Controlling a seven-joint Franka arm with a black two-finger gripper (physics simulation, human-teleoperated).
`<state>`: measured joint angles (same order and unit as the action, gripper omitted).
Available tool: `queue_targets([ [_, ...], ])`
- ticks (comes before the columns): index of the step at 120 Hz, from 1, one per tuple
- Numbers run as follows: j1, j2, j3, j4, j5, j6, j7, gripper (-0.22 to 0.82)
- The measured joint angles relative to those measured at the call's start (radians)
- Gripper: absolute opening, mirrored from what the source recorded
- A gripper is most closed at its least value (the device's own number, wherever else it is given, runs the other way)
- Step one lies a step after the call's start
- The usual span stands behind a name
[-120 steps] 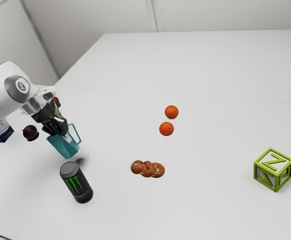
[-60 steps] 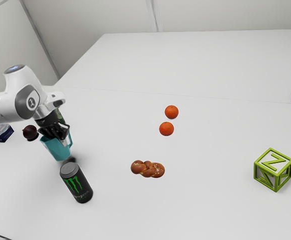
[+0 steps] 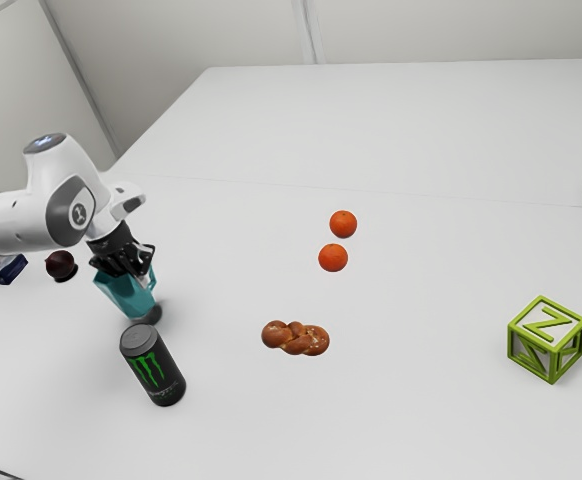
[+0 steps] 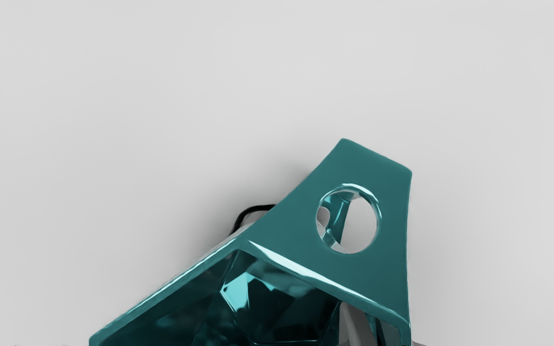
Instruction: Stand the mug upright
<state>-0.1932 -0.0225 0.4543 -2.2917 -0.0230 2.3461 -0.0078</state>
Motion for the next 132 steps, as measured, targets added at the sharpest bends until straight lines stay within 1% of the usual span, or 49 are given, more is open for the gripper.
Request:
queue_targets([
  [30, 0.0, 0.059, 0.005, 0.004, 0.003, 0.003, -0.046, -0.18],
  [49, -0.017, 0.078, 0.006, 0.011, 0.02, -0.001, -0.064, -0.18],
  [71, -0.032, 0.083, 0.009, 0.015, 0.027, -0.008, -0.069, 0.21],
  [77, -0.031, 0.083, 0.012, 0.016, 0.028, -0.01, -0.069, 0.3],
  [85, -0.026, 0.082, 0.013, 0.022, 0.028, -0.015, -0.069, 0.38],
  [94, -0.024, 0.08, 0.014, 0.027, 0.027, -0.022, -0.067, 0.45],
  [105, -0.025, 0.066, 0.016, 0.038, 0.026, -0.039, -0.065, 0.5],
  [132, -0.026, 0.036, 0.018, 0.093, 0.024, -0.109, -0.053, 0.57],
])
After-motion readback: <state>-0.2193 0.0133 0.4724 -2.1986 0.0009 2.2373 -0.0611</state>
